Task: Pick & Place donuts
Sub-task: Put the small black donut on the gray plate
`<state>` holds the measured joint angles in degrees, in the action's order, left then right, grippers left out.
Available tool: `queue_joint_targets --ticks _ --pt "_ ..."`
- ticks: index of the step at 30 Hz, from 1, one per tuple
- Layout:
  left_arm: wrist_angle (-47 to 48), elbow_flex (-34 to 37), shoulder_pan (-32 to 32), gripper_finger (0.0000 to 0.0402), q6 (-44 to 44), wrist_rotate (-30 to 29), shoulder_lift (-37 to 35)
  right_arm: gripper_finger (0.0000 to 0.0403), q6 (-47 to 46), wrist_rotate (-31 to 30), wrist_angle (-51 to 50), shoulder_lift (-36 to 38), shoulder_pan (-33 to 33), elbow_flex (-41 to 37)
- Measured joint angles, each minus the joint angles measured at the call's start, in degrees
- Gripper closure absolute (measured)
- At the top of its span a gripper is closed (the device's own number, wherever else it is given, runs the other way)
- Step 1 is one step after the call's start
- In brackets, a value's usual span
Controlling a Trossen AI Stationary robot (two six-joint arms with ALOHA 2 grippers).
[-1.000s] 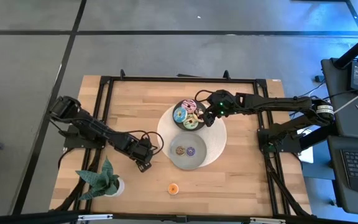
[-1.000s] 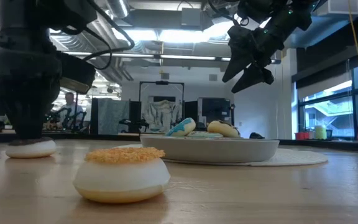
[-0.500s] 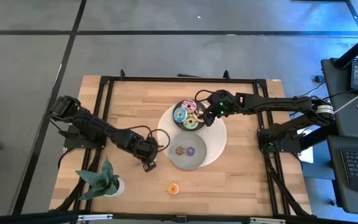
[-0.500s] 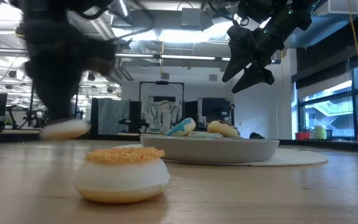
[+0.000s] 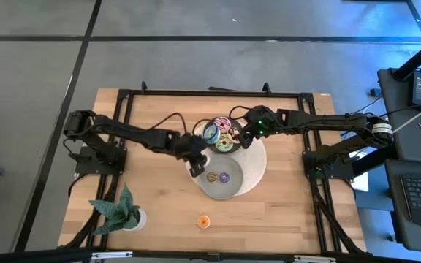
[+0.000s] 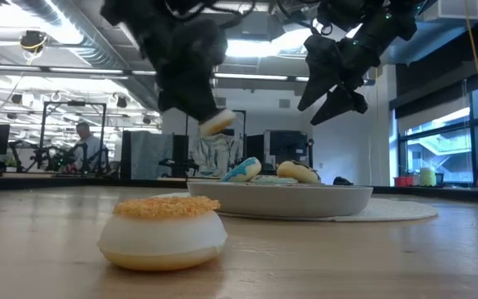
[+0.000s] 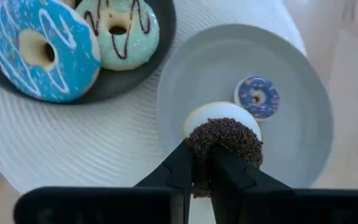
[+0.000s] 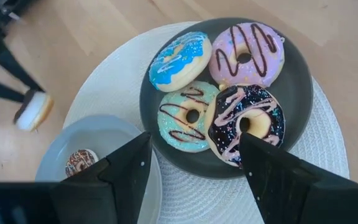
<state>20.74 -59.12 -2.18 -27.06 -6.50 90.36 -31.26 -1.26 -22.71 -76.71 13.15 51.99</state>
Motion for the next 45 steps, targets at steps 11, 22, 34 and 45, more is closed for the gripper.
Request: queue_joint_targets --ticks 11,22,34,45 --pt "4.8 -14.6 2.2 0.0368 11.6 5.0 15.1 0.0159 -0.2 -0.1 -5.5 0.0 0.1 0.0" --pt "6.3 -19.4 2.3 0.0368 13.3 4.9 22.4 0.0159 -5.8 -6.6 -18.0 0.0 -5.4 0.0" --pt "2.2 -19.4 1.9 0.0368 12.8 5.5 23.2 0.0159 -11.8 -12.2 -18.0 0.9 -12.0 0.0" --pt "1.9 -19.3 1.1 0.0368 12.3 6.0 25.1 0.0159 -12.2 -12.2 -17.6 0.9 -12.0 0.0"
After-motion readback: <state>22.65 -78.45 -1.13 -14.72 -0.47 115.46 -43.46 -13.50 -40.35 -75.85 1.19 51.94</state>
